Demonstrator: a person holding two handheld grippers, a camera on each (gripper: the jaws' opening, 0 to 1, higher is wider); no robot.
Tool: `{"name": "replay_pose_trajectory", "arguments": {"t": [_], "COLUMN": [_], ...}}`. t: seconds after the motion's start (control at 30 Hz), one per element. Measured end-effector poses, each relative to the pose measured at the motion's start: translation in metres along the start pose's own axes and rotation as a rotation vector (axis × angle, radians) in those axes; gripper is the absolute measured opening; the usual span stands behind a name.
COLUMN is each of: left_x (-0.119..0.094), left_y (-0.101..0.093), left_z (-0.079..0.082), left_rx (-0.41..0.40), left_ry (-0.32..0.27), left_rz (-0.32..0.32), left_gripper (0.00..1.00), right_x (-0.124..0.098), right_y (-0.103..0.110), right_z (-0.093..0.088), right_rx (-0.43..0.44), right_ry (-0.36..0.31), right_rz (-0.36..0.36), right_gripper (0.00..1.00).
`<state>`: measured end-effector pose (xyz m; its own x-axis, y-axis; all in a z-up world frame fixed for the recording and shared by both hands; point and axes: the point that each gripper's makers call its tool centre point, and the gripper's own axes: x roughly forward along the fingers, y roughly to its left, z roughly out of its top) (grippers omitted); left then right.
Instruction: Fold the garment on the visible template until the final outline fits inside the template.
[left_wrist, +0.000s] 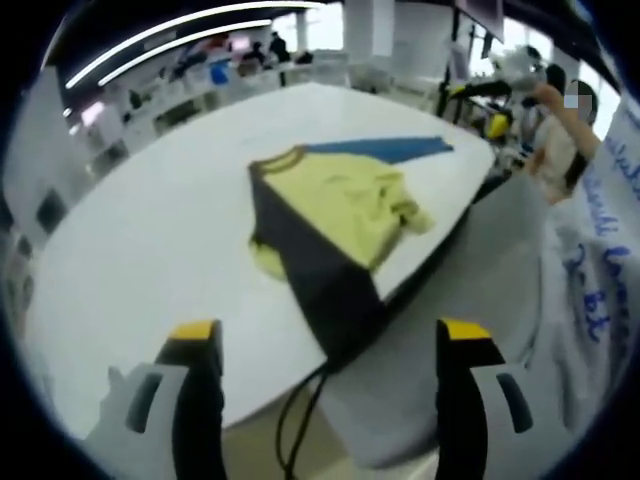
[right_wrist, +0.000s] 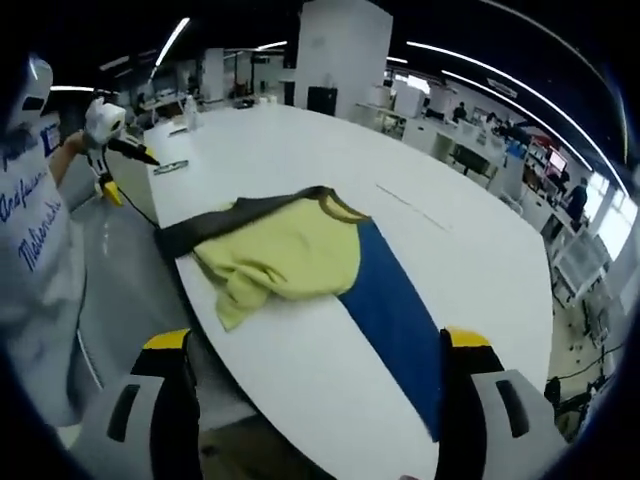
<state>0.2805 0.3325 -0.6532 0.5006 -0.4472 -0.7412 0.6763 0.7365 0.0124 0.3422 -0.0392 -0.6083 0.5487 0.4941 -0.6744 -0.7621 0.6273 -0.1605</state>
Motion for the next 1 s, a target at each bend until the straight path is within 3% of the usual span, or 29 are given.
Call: {"name": "replay_pose_trajectory", "arguments": {"t": [0.17,0.43,0.9,1.0], "left_x": [0.001,0.008,0.025,0.028], "left_y": [0.005,0.006,0.01,0.012], "left_z": [-0.005,-0.012,-0.019,-0.021], "left_rx": [-0.019,-0.048,-0.096,-0.104], "left_ry": [0.008,0.018,0.026,0.031], "left_rz": [0.012,-0.002,-0.037,-0.042], "left_gripper": [0.83,0.81,0.7,0.62], "right_x": [-0.01,-0.024,-0.027,-0.027], "right_y": [0.016,0.044,0.052,0.053], "right_z": [0.023,0.042,0.037,0.034], "right_rx": [-0.036,-0.059,-0.066,-0.068], "right_ry": [-0.048,-0.094,-0.068,-0.055], "right_rz": [-0.01,-0.004,-0.024,-0.025], "right_gripper": [1.0,1.0,1.0,1.0]}}
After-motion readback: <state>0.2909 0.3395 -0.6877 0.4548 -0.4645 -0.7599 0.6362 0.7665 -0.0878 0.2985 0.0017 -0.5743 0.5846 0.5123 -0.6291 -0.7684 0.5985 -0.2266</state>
